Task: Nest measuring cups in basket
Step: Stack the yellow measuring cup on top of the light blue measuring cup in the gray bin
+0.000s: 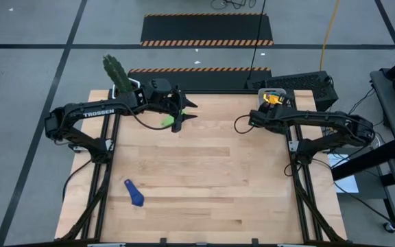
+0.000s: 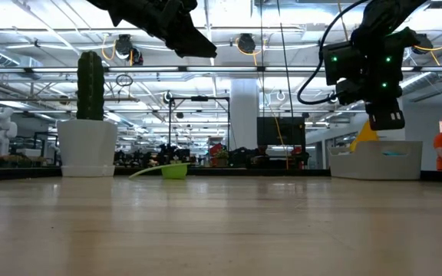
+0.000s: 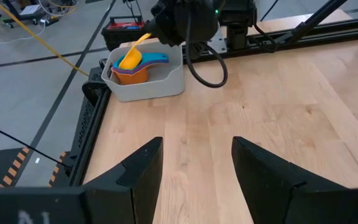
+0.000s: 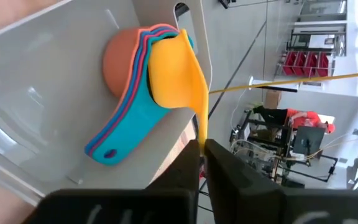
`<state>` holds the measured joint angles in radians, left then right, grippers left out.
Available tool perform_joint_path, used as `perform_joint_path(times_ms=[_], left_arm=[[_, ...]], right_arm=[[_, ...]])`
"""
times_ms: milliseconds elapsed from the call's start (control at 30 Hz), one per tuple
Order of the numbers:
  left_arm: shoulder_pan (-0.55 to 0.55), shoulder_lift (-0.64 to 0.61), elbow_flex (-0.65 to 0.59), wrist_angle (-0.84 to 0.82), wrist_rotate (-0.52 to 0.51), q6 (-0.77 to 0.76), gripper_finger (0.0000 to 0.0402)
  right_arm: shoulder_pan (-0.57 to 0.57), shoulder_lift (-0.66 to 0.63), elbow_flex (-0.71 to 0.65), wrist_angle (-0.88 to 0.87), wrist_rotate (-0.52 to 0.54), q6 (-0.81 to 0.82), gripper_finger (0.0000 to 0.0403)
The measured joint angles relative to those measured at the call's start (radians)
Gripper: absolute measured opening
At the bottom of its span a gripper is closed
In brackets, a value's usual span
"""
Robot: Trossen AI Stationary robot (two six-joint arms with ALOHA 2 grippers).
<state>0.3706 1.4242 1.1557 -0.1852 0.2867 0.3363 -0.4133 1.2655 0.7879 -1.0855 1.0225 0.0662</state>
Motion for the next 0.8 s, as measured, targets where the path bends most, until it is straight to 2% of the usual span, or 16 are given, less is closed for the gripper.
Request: perform_joint_path(times_ms=[200, 333, 567, 800], left_arm=[[0.000, 0.000, 0.000, -0.001, 0.000, 0.000, 0.0195], [0.000, 0.000, 0.000, -0.001, 0.000, 0.000, 0.0195], [0.000, 0.000, 0.000, 0.007, 0.000, 0.001, 0.0195], [-0.002, 0.000, 0.000, 0.019, 0.000, 0.000, 0.0195]], right_arm=[[0.001, -0.016, 0.000, 0.011, 0.029, 0.000, 0.0011], [0.016, -0.068, 0.000, 0.012, 0.079, -0.002, 0.0003], [0.043, -0.163, 0.000, 0.011, 0.084, -0.016, 0.0001], [0.042, -0.169, -0.072, 0.085, 0.234, -0.096, 0.0001]])
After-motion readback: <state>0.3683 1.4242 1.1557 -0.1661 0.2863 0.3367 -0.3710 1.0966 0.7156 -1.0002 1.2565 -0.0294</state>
